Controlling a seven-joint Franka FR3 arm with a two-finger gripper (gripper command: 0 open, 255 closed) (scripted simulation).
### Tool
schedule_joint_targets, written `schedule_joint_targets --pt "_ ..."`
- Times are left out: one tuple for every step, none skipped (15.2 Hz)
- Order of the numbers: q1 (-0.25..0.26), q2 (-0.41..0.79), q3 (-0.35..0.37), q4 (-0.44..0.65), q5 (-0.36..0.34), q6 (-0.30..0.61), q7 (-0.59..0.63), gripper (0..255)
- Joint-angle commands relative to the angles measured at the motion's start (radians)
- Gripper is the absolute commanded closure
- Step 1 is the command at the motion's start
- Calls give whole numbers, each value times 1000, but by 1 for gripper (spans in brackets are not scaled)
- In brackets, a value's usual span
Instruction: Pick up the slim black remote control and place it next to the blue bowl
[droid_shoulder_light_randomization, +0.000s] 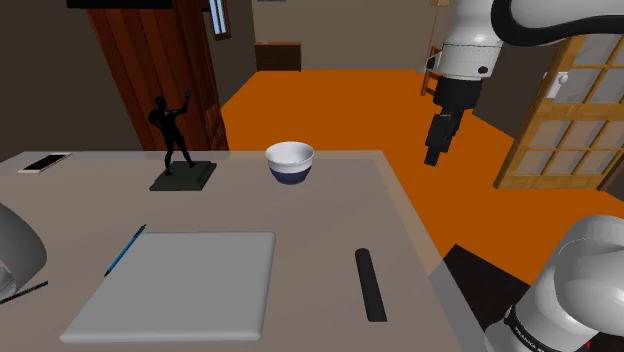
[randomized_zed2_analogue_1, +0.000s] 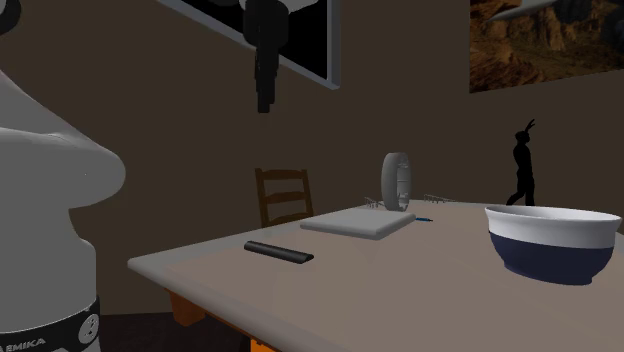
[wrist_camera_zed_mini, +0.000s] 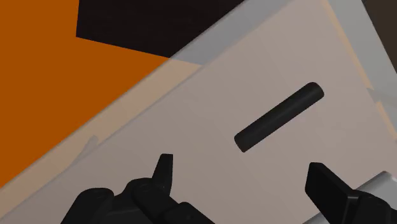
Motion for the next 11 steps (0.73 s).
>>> schedule_joint_targets --pt "0 0 0 0 0 0 0 0" --pt "-6 -26 25 -43 11 29 47 0" --pt "-11 -50 51 -84 24 58 93 0" --pt "-16 -73 79 -123 37 86 140 0" --pt "-20 -93 107 -159 51 115 187 0" --pt "-24 -110 137 -194 66 144 234 0" --pt "-27 -126 168 -227 82 173 282 0" --pt "-30 -138 201 -257 98 202 329 0" --pt "-33 -148 235 -286 115 232 378 0" --pt "-35 -154 270 -312 133 262 426 0" --pt "-38 -157 306 -335 151 292 476 0"
